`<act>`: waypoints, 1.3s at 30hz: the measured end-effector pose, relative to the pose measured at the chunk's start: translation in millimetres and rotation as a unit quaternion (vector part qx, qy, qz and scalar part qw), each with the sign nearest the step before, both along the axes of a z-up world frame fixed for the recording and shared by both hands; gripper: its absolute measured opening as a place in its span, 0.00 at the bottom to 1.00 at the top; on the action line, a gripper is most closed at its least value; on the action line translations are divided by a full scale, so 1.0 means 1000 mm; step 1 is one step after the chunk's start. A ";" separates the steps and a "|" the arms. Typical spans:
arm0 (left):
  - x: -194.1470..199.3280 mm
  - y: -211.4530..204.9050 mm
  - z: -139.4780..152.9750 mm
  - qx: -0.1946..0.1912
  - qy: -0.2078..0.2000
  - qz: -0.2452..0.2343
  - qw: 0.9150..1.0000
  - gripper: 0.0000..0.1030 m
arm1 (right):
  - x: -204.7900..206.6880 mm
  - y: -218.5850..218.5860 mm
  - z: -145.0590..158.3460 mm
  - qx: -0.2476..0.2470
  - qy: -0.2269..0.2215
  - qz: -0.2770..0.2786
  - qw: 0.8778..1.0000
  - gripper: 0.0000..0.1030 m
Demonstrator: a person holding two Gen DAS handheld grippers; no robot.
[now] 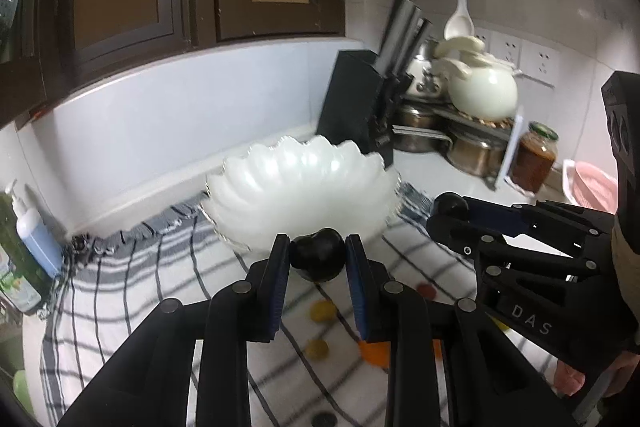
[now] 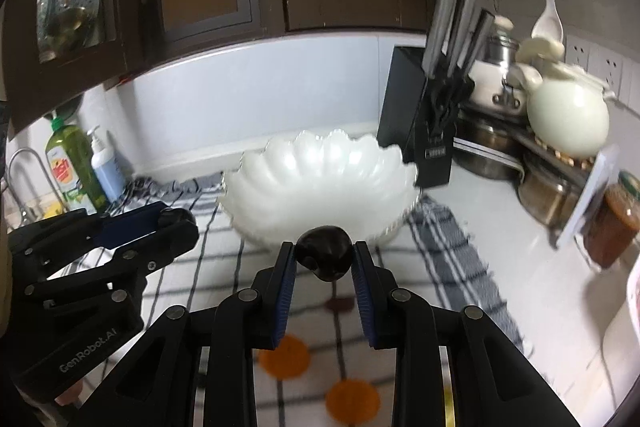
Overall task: Organize fruits
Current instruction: 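Lift both held dark grapes and carry them over the white scalloped bowl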
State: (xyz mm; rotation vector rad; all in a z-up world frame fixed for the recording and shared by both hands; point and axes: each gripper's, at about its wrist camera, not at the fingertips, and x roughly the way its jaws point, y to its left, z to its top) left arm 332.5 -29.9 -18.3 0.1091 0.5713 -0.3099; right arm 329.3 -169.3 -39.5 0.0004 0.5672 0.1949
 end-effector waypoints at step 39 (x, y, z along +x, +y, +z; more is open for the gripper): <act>0.251 -0.001 -0.048 0.006 0.161 0.046 0.986 0.28 | 0.260 0.011 -0.042 -0.038 0.178 0.017 0.983 0.29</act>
